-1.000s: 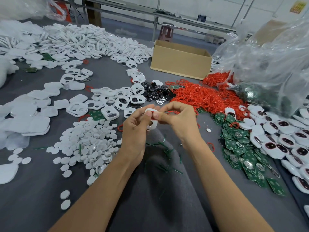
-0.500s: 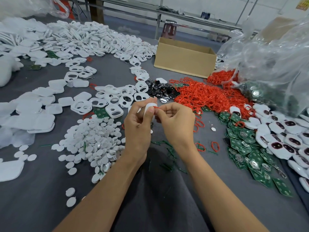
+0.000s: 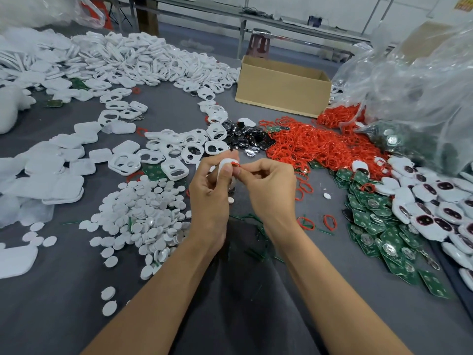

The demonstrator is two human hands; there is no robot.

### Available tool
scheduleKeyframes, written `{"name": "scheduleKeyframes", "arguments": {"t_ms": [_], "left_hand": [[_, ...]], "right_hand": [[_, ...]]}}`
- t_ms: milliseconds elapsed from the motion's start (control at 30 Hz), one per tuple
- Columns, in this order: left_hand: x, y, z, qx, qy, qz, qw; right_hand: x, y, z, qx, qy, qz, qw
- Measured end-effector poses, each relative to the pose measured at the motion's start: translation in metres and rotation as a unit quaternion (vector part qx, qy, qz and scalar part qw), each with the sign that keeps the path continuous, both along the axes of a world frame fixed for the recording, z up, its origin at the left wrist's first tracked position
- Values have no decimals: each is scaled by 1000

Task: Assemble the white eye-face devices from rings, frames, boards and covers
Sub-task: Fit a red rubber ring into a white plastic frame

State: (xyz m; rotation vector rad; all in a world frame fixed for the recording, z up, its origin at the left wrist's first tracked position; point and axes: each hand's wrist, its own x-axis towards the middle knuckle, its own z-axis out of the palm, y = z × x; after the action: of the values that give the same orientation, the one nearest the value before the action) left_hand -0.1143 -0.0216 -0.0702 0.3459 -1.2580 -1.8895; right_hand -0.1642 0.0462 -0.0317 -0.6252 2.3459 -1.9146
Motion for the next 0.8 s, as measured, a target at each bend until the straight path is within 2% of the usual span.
{"name": "scheduleKeyframes", "arguments": {"t_ms": [133, 267, 333, 567, 700, 800], "left_hand": [[1, -1, 4, 51, 27, -26, 998], [2, -1, 10, 129, 60, -81, 987], [2, -1, 12, 152, 67, -106, 980], [1, -1, 10, 150, 62, -116, 980], [-2, 2, 8, 135, 37, -98, 985], [-3, 2, 8, 136, 34, -97, 985]], "right_hand": [[0, 3, 4, -63, -87, 60, 992], [-10, 10, 11, -118, -215, 125, 961], [-12, 12, 12, -126, -230, 132, 956], [-13, 12, 10, -80, -151, 106, 980], [-13, 10, 4, -4, 37, 36, 999], [-9, 6, -1, -22, 101, 23, 994]]}}
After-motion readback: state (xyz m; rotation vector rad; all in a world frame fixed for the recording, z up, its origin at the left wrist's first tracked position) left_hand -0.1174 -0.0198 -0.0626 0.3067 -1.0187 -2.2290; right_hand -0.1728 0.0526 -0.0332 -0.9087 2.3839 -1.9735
